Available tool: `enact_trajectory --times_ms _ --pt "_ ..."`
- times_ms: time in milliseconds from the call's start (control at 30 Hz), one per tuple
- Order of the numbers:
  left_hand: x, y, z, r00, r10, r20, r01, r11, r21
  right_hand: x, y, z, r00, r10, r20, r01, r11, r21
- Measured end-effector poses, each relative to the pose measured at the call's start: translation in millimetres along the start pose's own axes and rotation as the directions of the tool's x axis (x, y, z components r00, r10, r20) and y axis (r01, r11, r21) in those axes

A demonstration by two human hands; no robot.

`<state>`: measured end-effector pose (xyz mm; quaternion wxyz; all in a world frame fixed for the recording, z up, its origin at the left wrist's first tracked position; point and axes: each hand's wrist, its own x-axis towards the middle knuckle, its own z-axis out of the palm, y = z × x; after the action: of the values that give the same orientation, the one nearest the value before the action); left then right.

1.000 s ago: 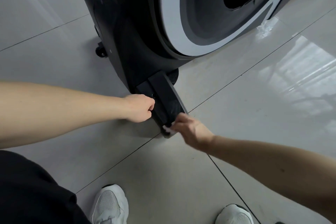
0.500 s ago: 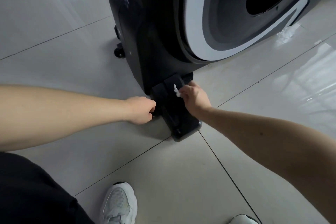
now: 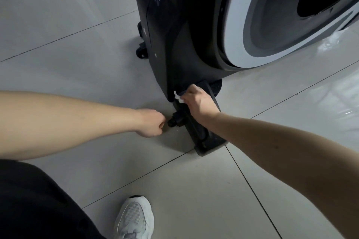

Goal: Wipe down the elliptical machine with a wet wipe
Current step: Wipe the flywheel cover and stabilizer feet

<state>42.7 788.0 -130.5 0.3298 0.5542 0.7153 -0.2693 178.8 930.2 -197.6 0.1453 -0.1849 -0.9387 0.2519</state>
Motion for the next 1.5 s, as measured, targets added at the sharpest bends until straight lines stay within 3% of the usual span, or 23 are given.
enact_trajectory --times_ms 133,233,333,367,467,533,700,800,1000,1100,1300,1433,1500 --pt "17.1 -6.1 4.9 0.999 -0.028 0.031 0.029 0.998 -0.051 -14.5 -2.5 8.2 0.995 -0.051 0.084 0.052 0.998 -0.016" --pt "11.3 -8.9 2.0 0.994 -0.057 0.098 0.066 0.993 -0.099 -64.7 -3.1 -6.9 0.953 -0.108 0.282 0.112 0.994 0.003" --pt "-17.6 -8.7 -19.5 0.989 -0.061 0.136 0.077 0.990 -0.116 -86.3 -24.7 -38.8 0.808 0.070 0.584 -0.017 0.995 -0.096" --pt "-30.6 -9.2 -29.8 0.988 -0.064 0.138 0.083 0.987 -0.138 -83.5 -37.3 -53.2 0.768 0.137 0.625 -0.096 0.990 -0.099" --pt "-80.1 -7.7 -65.5 0.989 -0.062 0.136 0.098 0.956 -0.278 -57.1 -94.1 -104.8 0.807 0.314 0.501 -0.408 0.908 0.088" --pt "-123.7 -4.5 -99.0 0.990 -0.045 0.131 0.096 0.905 -0.414 -34.4 -139.4 -150.0 0.778 0.461 0.427 -0.579 0.789 0.204" --pt "-255.4 3.2 -219.7 0.994 -0.062 0.087 0.106 0.621 -0.777 20.1 -249.3 -301.0 0.504 0.741 0.443 -0.856 0.362 0.369" --pt "-319.3 4.1 -271.2 0.998 -0.030 0.061 0.068 0.479 -0.875 34.6 -298.1 -369.6 0.453 0.774 0.442 -0.872 0.282 0.400" --pt "-454.9 -16.9 -394.1 0.997 0.038 -0.070 -0.079 0.393 -0.916 85.1 -397.5 -531.0 0.455 0.815 0.359 -0.858 0.293 0.422" --pt "-495.6 -23.2 -440.4 0.989 0.043 -0.140 -0.145 0.422 -0.895 103.2 -427.7 -589.4 0.436 0.845 0.310 -0.867 0.303 0.395" --pt "-534.4 -9.0 -516.6 0.954 0.171 -0.245 -0.296 0.418 -0.859 117.8 -454.6 -669.7 0.351 0.895 0.275 -0.855 0.187 0.483" --pt "-537.1 10.3 -552.5 0.930 0.201 -0.308 -0.368 0.478 -0.797 117.1 -447.7 -699.9 0.328 0.894 0.305 -0.780 0.075 0.621" --pt "-532.9 20.9 -567.9 0.923 0.219 -0.316 -0.385 0.517 -0.764 115.4 -436.5 -711.8 0.308 0.877 0.368 -0.703 -0.050 0.709"
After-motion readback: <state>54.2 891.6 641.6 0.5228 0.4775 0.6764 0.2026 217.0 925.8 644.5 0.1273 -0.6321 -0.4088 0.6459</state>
